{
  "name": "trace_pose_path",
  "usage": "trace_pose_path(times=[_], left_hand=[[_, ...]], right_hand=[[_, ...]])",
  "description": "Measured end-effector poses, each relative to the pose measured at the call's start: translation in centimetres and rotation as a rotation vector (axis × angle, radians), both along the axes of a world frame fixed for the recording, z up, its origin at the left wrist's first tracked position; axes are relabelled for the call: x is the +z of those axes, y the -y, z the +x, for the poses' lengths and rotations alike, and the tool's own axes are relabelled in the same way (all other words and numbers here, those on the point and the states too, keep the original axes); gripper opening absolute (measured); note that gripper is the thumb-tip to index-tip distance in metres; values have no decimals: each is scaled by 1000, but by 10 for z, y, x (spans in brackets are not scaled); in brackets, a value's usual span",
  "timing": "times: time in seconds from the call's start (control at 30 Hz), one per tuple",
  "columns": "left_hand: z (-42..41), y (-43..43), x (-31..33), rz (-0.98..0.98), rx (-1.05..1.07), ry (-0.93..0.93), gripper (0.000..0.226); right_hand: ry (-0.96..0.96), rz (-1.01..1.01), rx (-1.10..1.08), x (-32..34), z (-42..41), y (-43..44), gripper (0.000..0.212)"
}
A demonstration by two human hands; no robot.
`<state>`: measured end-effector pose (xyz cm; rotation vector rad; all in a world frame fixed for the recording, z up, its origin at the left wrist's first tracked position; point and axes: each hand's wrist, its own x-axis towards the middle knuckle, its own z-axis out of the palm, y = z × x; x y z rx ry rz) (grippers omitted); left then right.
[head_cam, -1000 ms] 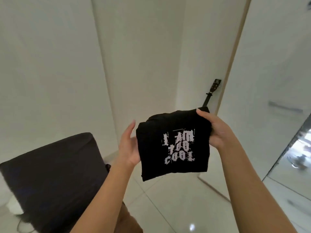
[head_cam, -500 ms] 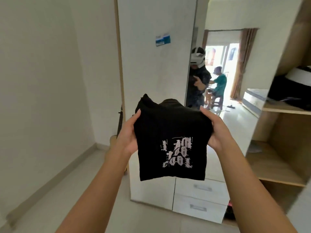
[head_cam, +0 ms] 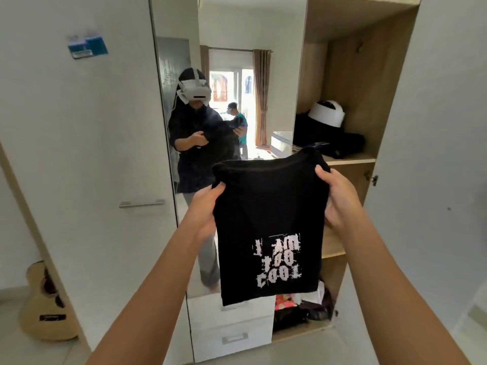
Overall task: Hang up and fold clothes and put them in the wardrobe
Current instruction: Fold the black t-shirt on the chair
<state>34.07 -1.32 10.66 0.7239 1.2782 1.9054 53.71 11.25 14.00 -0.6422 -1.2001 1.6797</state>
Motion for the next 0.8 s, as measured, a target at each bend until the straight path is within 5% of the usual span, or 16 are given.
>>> trace_pose_path(times=[0.33,0.8], left_hand=[[-41,-201,-33,-37,-160,-134,19],[10,-429,-134,-242,-261,-74,19]], right_hand=[[287,55,-397,-19,-16,-176,11],[623,79,-572,-105,46,-375,11]])
